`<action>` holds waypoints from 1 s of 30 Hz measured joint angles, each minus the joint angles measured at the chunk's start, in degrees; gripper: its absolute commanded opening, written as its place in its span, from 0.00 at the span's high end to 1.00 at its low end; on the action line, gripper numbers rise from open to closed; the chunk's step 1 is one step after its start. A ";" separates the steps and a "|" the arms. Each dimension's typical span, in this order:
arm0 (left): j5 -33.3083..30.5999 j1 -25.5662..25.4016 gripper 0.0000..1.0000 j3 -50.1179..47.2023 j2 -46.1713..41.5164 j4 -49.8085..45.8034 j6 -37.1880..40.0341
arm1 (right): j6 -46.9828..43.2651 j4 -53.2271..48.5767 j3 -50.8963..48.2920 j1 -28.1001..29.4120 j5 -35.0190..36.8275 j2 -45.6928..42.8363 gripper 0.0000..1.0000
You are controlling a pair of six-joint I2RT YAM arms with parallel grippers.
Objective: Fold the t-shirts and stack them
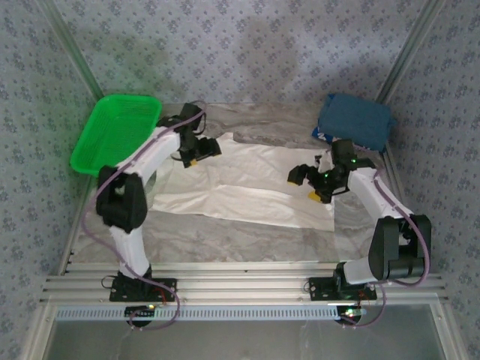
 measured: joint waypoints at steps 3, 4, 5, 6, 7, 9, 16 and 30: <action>-0.46 1.99 0.22 -10.34 -8.22 3.04 -3.06 | 0.92 0.09 -1.70 0.74 2.36 1.40 0.00; -0.63 2.80 0.23 -13.29 -9.55 3.63 -3.82 | 1.25 0.11 -2.08 0.74 3.06 1.88 0.00; -0.83 3.89 0.24 -16.87 -10.54 4.44 -4.72 | 1.64 0.11 -2.43 0.72 3.98 2.60 0.01; -1.01 4.81 0.25 -19.71 -10.71 4.90 -5.46 | 1.95 0.11 -2.64 0.66 4.98 3.45 0.01; -1.27 5.68 0.25 -22.03 -10.69 5.55 -6.01 | 2.32 0.11 -2.73 0.57 5.88 4.13 0.01; -1.86 7.63 0.25 -26.38 -10.36 6.01 -7.21 | 2.99 0.46 -3.04 0.07 7.78 5.29 0.01; -2.54 9.42 0.26 -26.25 -10.38 9.25 -7.69 | 3.04 1.20 1.60 -5.14 9.86 9.62 0.02; 1.09 9.42 0.38 -29.57 -6.10 15.91 -8.94 | 2.95 4.11 15.69 -7.30 13.35 26.56 0.07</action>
